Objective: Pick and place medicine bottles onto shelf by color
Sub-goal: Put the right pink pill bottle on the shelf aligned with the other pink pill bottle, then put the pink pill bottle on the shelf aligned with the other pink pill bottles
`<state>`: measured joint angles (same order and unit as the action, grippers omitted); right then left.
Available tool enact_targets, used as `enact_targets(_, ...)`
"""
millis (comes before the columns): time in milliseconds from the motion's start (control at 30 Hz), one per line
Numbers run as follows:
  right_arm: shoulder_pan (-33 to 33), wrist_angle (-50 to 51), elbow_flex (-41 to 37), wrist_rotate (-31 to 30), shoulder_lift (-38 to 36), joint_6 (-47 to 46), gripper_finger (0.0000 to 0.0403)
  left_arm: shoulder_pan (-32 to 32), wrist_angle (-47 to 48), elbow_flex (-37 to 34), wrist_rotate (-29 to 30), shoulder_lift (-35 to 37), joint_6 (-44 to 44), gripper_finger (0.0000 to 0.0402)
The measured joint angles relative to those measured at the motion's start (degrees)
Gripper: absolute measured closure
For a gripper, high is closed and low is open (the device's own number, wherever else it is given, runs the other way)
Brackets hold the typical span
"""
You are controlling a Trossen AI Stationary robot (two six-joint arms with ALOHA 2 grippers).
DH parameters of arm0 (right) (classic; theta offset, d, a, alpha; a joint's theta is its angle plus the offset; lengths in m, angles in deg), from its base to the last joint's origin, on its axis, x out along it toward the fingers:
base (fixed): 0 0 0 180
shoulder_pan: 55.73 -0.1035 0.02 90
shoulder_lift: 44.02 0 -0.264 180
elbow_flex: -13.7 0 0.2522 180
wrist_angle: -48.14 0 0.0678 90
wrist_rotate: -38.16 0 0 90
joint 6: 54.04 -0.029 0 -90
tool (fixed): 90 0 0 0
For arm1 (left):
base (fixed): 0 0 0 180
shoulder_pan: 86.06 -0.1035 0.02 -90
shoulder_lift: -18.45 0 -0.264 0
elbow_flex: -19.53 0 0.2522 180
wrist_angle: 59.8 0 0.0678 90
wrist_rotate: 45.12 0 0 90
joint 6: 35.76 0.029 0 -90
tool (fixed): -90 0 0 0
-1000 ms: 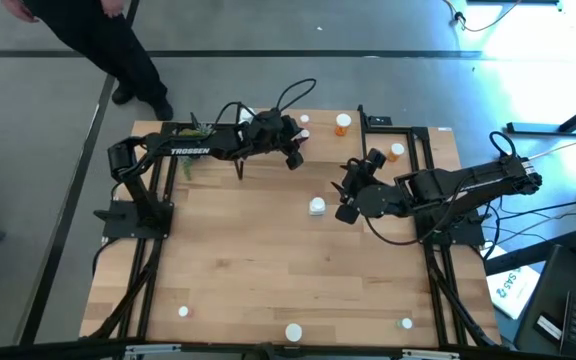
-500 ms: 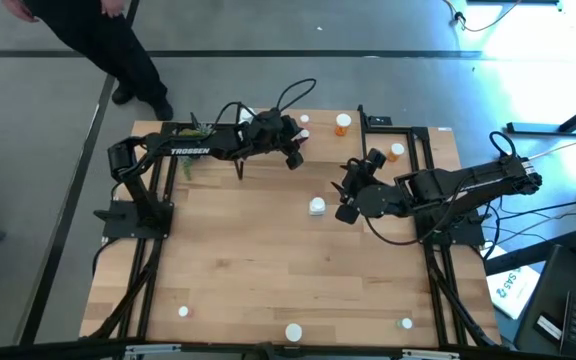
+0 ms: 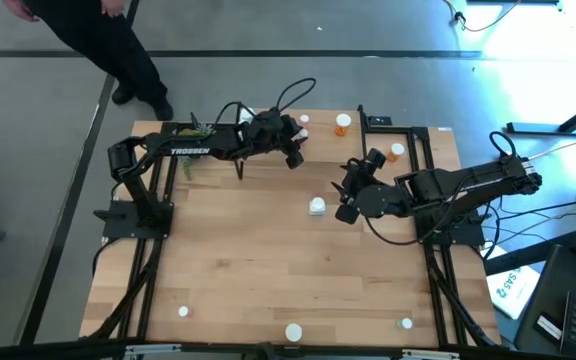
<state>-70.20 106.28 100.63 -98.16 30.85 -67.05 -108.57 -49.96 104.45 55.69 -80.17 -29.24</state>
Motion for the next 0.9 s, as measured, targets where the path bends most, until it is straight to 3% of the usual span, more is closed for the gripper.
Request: enact_targets(900, -0.01, 0.01, 0.0, 0.0, 0.0, 0.0, 0.0183, 0.53, -3.09, -0.01, 0.28, 0.47, 4.65, 0.0244)
